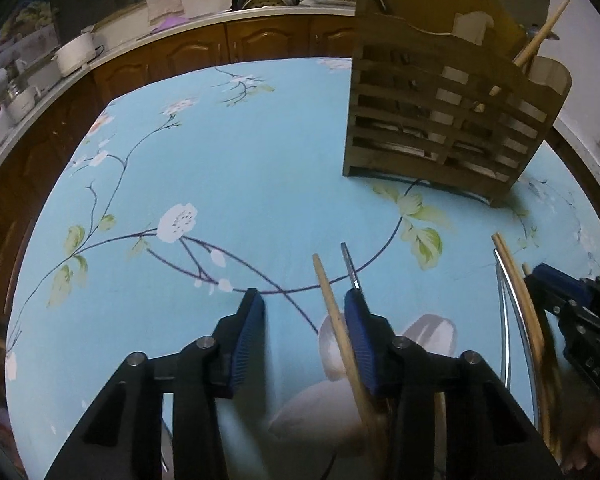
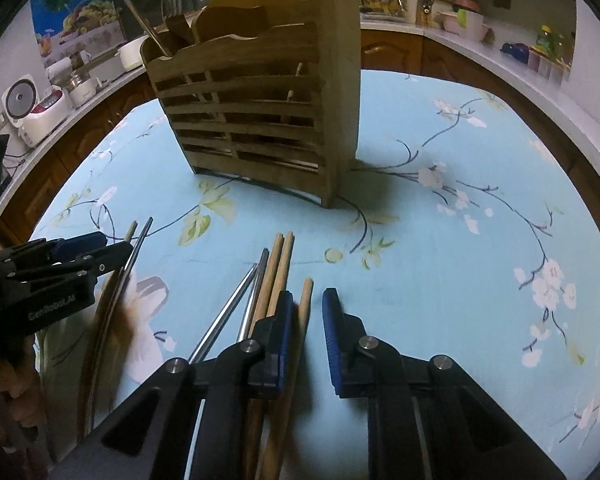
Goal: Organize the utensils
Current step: 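Grasp another wooden chopstick with the right tool while the left tool grasps a chopstick, then carry both chopsticks up and lower them toward the wooden holder, then open both tools to drop the chopsticks into the wooden holder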
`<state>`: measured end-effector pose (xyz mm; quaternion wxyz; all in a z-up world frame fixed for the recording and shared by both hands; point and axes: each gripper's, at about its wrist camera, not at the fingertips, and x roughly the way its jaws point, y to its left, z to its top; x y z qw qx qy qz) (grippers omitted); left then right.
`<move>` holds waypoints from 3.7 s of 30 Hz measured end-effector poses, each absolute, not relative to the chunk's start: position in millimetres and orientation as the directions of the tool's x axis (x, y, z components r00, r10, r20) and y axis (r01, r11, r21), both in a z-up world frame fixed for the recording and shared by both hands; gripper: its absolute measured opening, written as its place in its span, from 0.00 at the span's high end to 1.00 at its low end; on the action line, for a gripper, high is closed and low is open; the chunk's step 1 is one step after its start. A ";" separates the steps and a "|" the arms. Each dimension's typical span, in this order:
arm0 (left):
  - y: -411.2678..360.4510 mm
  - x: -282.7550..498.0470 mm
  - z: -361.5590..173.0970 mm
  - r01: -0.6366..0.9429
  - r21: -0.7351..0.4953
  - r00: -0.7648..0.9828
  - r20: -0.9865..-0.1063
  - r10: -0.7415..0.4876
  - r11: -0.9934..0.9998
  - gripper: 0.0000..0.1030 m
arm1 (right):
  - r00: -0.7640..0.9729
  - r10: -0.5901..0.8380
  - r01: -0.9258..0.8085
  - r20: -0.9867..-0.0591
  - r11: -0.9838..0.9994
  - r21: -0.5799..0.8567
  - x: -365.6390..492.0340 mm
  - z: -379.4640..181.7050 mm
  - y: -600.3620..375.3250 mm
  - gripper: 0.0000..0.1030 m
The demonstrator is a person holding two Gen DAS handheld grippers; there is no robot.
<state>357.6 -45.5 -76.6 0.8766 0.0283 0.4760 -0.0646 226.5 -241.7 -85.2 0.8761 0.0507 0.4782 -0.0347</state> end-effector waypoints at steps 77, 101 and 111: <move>5.6 316.9 138.1 0.261 -0.251 0.901 -0.284 -0.329 0.932 0.97 | 0.970 -0.042 0.106 -0.238 0.960 0.260 232.5 182.4 -299.9 0.95; -31.9 396.2 57.2 0.174 -0.281 0.854 -0.434 -0.287 0.944 0.97 | 0.913 -0.039 0.166 -0.407 0.945 0.281 277.1 83.4 -306.9 0.95; -28.3 399.8 69.0 0.175 -0.262 0.852 -0.443 -0.279 0.949 0.96 | 0.906 -0.040 0.173 -0.421 0.943 0.283 276.9 82.7 -306.4 0.95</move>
